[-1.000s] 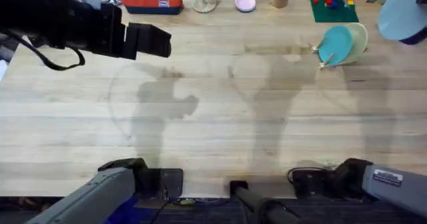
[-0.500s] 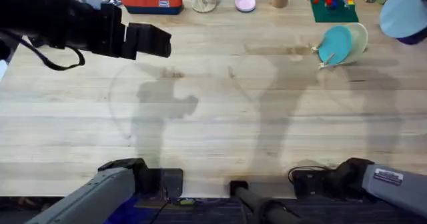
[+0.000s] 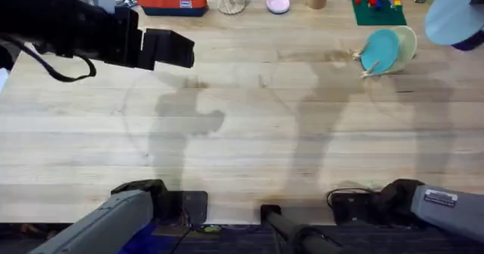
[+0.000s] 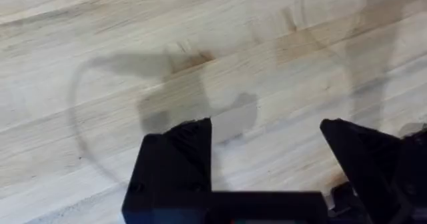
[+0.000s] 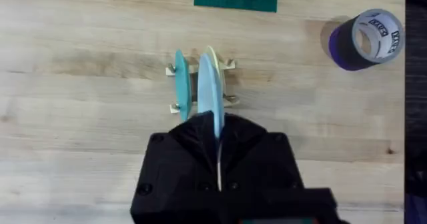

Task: Pick up the plates from the table one by one and place each into a slot on the dish rack.

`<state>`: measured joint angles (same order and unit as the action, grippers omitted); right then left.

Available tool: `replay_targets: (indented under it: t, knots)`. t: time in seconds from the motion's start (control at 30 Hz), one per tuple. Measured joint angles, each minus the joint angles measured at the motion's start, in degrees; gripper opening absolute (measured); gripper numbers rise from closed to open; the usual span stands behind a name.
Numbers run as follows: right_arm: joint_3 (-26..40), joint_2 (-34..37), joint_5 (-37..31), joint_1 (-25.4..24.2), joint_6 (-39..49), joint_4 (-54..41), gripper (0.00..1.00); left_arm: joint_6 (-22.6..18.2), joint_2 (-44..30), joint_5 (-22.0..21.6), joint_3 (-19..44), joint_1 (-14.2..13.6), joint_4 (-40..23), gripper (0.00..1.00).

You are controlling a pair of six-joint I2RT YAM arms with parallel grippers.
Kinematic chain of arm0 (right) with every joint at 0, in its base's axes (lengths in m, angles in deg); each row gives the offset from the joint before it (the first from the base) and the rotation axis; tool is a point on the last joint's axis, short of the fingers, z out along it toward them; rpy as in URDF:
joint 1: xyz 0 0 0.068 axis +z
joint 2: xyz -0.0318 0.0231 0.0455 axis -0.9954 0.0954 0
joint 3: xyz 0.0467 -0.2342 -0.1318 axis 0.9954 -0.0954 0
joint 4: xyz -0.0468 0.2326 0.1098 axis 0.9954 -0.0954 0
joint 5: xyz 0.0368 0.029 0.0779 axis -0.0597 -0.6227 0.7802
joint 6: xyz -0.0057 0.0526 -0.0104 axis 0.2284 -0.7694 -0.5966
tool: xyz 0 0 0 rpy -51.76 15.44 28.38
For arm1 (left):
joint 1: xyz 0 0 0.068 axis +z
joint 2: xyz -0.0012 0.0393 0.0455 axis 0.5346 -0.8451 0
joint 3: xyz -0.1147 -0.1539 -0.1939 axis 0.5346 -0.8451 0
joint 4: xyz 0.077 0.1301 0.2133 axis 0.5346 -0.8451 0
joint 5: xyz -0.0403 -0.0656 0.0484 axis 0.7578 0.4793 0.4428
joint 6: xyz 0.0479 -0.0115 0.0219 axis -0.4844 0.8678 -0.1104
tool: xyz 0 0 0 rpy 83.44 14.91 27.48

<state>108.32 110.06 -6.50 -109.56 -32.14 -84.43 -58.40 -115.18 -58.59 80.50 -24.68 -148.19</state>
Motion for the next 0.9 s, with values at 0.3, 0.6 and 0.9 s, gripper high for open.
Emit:
replay_targets:
  t: [0.3, 0.6, 0.9]
  knots:
    - [0.0, 0.1, 0.2, 0.0, 1.1, 0.0, 0.029, 0.0, 0.0, 0.0, 0.0, 0.0, 0.0, 0.993]
    - [0.0, 1.5, 0.3, 0.0, 1.3, 0.1, 0.029, 0.0, 0.0, 0.0, 0.0, 0.0, 0.0, 0.993]
    - [0.0, 1.7, 0.4, 0.0, 1.7, 0.2, 0.029, 0.0, 0.0, 0.0, 0.0, 0.0, 0.0, 0.993]
